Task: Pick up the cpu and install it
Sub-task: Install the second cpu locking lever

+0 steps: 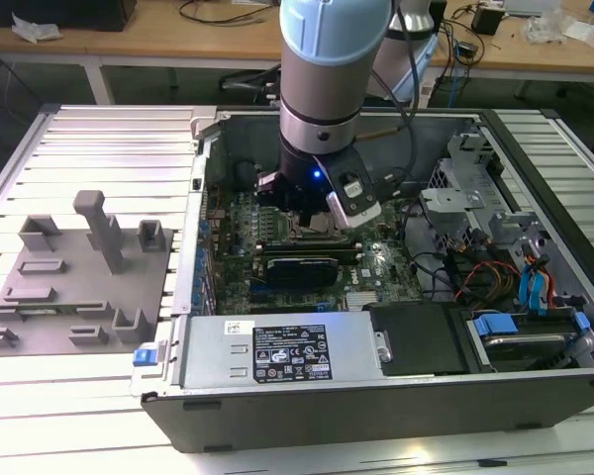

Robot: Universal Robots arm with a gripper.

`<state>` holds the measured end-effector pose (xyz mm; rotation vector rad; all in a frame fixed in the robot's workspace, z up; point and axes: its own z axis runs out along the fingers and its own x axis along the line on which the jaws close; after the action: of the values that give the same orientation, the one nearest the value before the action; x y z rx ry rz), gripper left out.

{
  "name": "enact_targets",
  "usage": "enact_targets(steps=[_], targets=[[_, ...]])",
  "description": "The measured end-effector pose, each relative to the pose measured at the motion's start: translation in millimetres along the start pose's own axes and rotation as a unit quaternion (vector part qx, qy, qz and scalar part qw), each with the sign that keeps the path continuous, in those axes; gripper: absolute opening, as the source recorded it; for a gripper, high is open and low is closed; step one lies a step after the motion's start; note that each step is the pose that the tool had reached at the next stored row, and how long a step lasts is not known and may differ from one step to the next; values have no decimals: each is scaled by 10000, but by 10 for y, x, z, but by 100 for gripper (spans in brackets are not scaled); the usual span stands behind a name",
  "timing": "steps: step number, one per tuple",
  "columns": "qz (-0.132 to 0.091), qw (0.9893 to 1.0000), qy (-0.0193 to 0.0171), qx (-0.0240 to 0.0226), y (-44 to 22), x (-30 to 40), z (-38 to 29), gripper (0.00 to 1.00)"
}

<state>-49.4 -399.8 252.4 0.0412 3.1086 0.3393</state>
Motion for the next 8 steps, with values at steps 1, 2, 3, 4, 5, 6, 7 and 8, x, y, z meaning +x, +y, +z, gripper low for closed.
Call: enact_targets(steps=[1, 2, 3, 4, 5, 6, 7, 8], targets=[[0, 10000, 0, -2, -1, 0, 2, 11], [-1, 10000, 1, -4, 0, -1, 2, 11], [-1, 10000, 1, -4, -1, -1, 2, 11], [-1, 10000, 0, -5, -1, -1, 3, 11], [-1, 10000, 0, -6, -2, -1, 8, 11], [-2, 10000, 1, -5, -5, -7, 23, 11], [-1, 10000, 1, -4, -7, -10, 34, 11], [-1, 10000, 1, 1, -13, -12, 58, 11]])
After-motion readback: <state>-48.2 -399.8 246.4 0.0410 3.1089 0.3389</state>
